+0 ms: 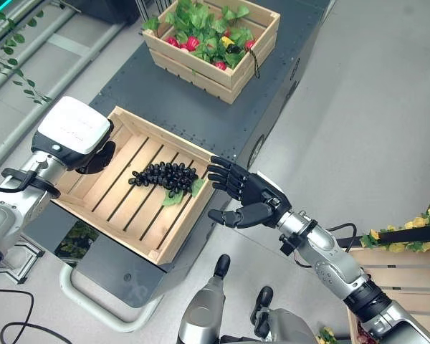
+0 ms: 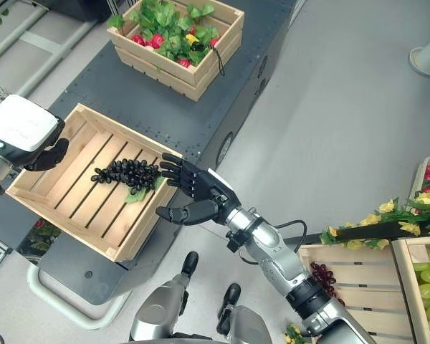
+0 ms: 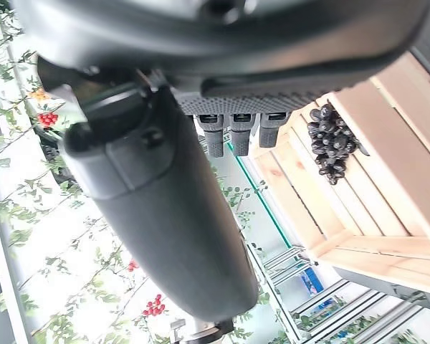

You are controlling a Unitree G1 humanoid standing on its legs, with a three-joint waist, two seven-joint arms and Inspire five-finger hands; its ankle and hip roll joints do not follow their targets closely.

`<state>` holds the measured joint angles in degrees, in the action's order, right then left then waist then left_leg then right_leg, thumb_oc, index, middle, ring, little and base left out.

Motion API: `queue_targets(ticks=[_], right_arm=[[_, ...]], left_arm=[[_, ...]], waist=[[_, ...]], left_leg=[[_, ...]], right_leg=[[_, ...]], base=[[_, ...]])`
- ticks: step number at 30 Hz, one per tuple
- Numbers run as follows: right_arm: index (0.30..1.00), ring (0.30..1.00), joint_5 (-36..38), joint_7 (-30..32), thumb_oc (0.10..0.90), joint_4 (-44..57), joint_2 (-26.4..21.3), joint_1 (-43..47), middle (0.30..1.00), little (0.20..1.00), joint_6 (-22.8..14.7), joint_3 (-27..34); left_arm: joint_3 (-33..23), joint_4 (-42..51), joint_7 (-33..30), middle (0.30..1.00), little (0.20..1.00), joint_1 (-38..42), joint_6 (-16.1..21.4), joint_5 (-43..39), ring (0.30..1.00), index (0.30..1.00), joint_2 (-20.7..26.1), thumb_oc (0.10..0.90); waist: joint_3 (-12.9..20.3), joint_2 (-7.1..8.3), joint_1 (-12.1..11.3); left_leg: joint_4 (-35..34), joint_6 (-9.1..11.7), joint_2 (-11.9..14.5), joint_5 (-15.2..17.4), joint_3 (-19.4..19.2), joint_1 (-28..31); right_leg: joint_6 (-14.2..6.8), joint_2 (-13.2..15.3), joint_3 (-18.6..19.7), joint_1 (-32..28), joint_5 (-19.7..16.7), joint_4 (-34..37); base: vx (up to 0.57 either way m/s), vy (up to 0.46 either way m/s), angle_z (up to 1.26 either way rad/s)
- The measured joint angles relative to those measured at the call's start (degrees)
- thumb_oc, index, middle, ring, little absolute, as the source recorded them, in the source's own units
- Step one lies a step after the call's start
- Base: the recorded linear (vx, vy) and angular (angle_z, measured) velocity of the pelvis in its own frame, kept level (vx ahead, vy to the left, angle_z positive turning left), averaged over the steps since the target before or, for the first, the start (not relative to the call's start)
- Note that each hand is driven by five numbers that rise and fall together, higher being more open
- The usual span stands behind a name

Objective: Pick up the fruits from the basket on one side to the basket on the other side

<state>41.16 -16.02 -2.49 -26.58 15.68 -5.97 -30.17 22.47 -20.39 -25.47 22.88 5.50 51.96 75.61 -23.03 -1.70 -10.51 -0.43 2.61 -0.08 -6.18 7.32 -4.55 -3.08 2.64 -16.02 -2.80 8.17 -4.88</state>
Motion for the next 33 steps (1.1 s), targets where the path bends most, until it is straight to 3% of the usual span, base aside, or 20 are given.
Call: queue_targets(ticks=[8, 13, 16, 23, 24, 27, 33], right_arm=[[0.9, 0.9, -0.9, 0.4, 0.8, -3.6, -5.0, -7.5, 0.9, 0.9, 2.0, -0.7], [0.9, 0.9, -2.6, 1.0, 0.8, -8.1, -6.4, -10.4, 0.9, 0.9, 2.0, -2.3], [0.9, 0.9, -3.1, 1.5, 0.8, -10.1, -6.5, -11.0, 0.9, 0.9, 1.9, -2.2], [0.9, 0.9, -3.7, 1.5, 0.8, -10.8, -6.2, -12.9, 0.9, 0.9, 0.8, -2.3], [0.9, 0.9, -3.7, 1.5, 0.8, -10.8, -5.9, -13.1, 0.9, 0.9, 0.8, -2.3], [0.9, 0.9, -3.6, 1.5, 0.8, -10.8, -4.8, -12.9, 0.9, 0.9, 0.8, -2.3], [0.9, 0.9, -5.0, 1.7, 0.8, -10.9, -3.4, -8.2, 0.9, 0.9, 0.0, -4.3]], left_arm=[[-0.8, -0.7, 0.0, 0.9, 0.9, -7.2, 0.0, -3.2, 0.9, 0.9, -0.5, 0.8], [-0.6, -3.3, -0.2, 0.9, 0.9, -7.1, -0.1, -5.6, 0.9, 0.9, -1.2, 0.8], [-0.4, -6.8, -0.2, 0.9, 0.9, -6.8, -0.2, -6.9, 0.9, 0.9, -2.3, 0.8], [0.2, -13.8, -0.5, 0.9, 0.9, -2.5, -0.4, -9.1, 0.9, 0.9, -2.8, 0.8], [1.0, -14.9, -0.7, 0.9, 0.9, -0.7, -1.4, -11.2, 0.9, 0.9, -2.9, 0.8], [1.3, -18.8, -2.2, 0.9, 0.9, 2.3, -1.3, -15.3, 0.9, 0.9, -3.4, 0.8], [1.8, -25.4, -2.8, 0.9, 0.9, 10.4, -4.4, -20.4, 0.9, 0.9, -6.6, 0.8]], waist=[[0.8, 0.08, 0.3], [1.9, 1.2, 0.6], [2.0, 1.92, 1.9], [1.1, 5.75, 3.4], [0.2, 7.24, 3.5], [-2.4, 9.52, 3.8], [-6.9, 11.9, 4.3]], left_leg=[[-0.1, 0.0, 0.3, 0.0, -0.4, -0.6], [0.0, -0.3, 0.5, -0.2, -0.4, -2.4], [-0.1, -0.4, 0.5, -0.3, -0.7, -3.0], [0.4, -0.4, 1.0, -0.3, -1.5, -5.0], [0.6, -0.4, 1.1, -0.3, -1.5, -5.7], [1.1, -0.4, 1.1, -0.3, -1.5, -6.4], [5.4, -1.1, 1.1, 0.2, -3.2, -12.7]], right_leg=[[0.1, -0.1, 0.2, 1.3, 0.1, -0.5], [0.1, -0.4, 0.1, 3.3, 0.1, -0.8], [0.1, -0.3, 0.3, 4.2, 0.1, -1.2], [0.3, -1.1, 1.4, 6.3, -0.3, -1.4], [0.5, -1.2, 1.4, 6.9, -0.4, -1.4], [0.5, -1.3, 1.6, 7.4, -0.5, -1.5], [0.5, -0.9, 2.0, 13.5, -0.5, -5.5]], base=[[-0.05, 0.006, -0.04], [-0.06, -0.011, -0.01], [-0.04, 0.006, -0.06], [-0.01, -0.002, -0.06], [0.0, 0.0, 0.0], [-0.03, 0.003, 0.0], [-0.03, 0.015, -0.03]])
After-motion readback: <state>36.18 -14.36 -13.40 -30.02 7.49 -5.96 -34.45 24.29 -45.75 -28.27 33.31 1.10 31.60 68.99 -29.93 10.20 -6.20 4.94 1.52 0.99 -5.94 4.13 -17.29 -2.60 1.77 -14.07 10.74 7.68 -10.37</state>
